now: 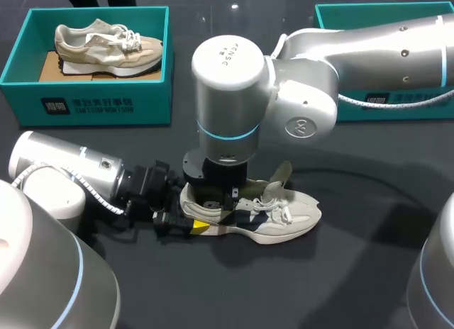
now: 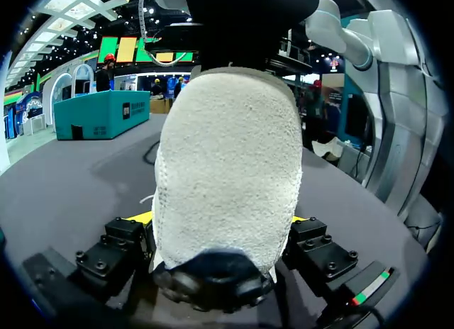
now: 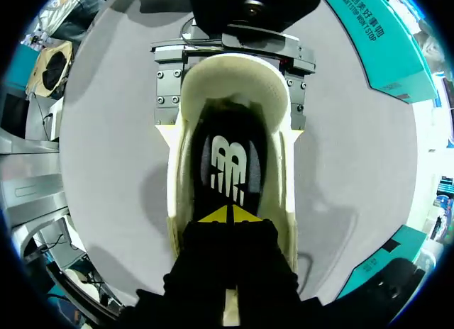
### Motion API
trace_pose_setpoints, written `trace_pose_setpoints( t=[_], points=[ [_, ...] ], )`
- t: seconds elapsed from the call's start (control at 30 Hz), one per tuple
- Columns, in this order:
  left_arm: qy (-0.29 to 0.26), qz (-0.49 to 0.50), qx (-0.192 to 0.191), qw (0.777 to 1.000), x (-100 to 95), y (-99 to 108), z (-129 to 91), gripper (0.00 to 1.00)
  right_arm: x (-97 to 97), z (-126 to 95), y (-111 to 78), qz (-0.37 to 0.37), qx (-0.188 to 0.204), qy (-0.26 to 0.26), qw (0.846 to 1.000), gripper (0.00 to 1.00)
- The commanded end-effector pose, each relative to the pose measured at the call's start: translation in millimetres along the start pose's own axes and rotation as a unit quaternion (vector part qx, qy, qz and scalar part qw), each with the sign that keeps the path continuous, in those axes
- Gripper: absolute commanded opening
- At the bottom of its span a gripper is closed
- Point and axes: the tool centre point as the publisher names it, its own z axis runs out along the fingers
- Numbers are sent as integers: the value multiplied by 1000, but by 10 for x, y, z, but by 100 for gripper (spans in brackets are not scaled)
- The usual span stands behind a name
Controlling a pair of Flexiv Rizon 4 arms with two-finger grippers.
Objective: Take the shoe out of the shoebox, open the shoe tongue, remove and reinsert the insole, then place the shoe into the shoebox
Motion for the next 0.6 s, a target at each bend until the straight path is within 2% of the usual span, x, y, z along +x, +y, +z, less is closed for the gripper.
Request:
trace_pose_setpoints(
  t=[0.03, 0.33, 0.6],
  points=[
    [0, -1, -2, 1000, -20, 17, -4, 0, -4, -10, -156, 9, -8, -1, 1000, 0],
    [0, -1, -2, 1000, -20, 17, -4, 0, 6, 79, -250, 23, -12, 7, 1000, 24],
    [0, -1, -2, 1000, -20, 17, -4, 0, -47, 128, -247, 26, -11, 17, 999, 27]
  ],
)
